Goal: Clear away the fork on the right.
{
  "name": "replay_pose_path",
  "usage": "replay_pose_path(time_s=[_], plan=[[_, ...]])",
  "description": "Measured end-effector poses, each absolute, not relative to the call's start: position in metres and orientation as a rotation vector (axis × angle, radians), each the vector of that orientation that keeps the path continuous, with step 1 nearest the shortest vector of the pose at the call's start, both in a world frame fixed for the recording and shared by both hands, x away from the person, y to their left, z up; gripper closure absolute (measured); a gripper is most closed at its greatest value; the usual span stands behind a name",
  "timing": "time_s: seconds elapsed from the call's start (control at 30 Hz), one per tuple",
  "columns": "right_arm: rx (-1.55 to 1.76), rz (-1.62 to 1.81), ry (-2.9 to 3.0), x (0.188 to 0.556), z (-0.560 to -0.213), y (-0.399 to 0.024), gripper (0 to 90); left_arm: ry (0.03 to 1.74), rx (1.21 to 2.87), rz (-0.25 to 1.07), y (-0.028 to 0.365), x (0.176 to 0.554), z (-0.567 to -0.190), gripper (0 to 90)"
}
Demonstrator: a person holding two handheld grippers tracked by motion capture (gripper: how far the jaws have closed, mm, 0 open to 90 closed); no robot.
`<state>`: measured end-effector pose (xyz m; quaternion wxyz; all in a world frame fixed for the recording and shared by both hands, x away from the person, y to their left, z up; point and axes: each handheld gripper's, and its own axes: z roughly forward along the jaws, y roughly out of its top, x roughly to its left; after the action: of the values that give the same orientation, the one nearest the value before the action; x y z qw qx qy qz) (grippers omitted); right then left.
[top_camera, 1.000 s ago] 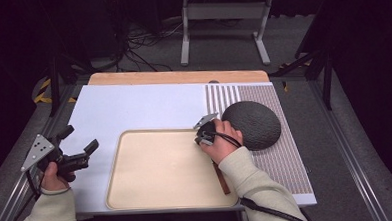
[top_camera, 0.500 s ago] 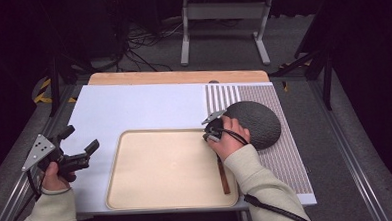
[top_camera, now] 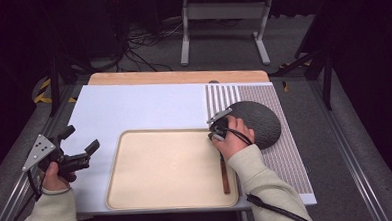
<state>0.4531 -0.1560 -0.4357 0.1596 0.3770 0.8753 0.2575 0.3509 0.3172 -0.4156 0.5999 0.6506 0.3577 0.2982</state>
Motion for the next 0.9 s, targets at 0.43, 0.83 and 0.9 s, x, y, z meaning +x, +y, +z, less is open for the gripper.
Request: replay_pose_path(time_s=[0.43,0.83,0.9], plan=[[1.085,0.785,2.482,0.452,-0.430,-0.161,88.7,0.834,1.509,0.688,0.317,0.351,-0.416,0.0],[0.976,1.079,2.414,0.432,-0.389,-0.163,37.9,0.833,1.503,0.691,0.317,0.350,-0.414,0.0],[0.941,1.095,2.416,0.427,-0.383,-0.163,29.3,0.834,1.502,0.693,0.317,0.349,-0.415,0.0]])
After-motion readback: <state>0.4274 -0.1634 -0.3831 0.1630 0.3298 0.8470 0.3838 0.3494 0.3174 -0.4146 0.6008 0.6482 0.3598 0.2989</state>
